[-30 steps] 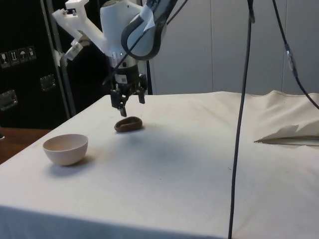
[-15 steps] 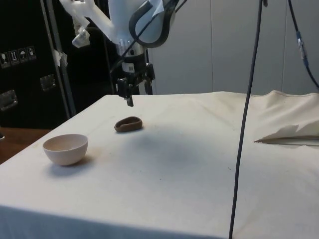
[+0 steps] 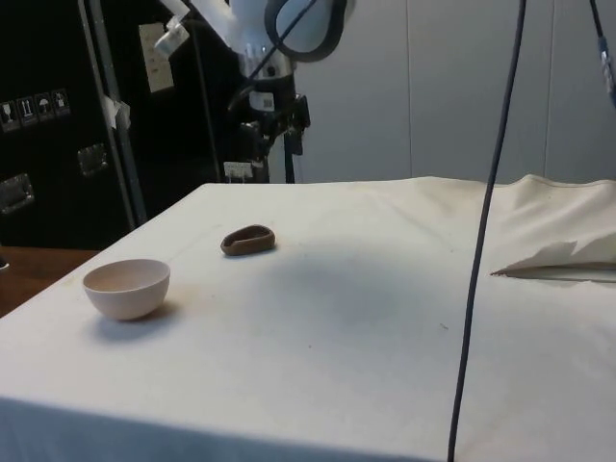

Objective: Pour the coffee beans from the cup into the bowl.

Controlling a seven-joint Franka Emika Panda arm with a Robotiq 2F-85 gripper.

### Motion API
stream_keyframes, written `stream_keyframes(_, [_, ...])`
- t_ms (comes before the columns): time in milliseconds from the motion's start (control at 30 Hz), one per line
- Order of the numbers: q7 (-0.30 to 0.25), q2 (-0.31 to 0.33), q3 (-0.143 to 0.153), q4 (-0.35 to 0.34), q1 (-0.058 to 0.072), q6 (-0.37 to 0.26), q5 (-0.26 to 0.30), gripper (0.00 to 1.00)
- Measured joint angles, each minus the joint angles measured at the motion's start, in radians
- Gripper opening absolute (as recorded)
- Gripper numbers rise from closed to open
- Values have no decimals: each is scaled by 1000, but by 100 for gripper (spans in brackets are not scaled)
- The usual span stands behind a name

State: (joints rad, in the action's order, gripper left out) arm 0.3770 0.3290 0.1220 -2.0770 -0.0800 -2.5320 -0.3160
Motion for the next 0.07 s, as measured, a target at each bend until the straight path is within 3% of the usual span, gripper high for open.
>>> stream_keyframes(67, [-5,-7,3,-4,0,0,0,100])
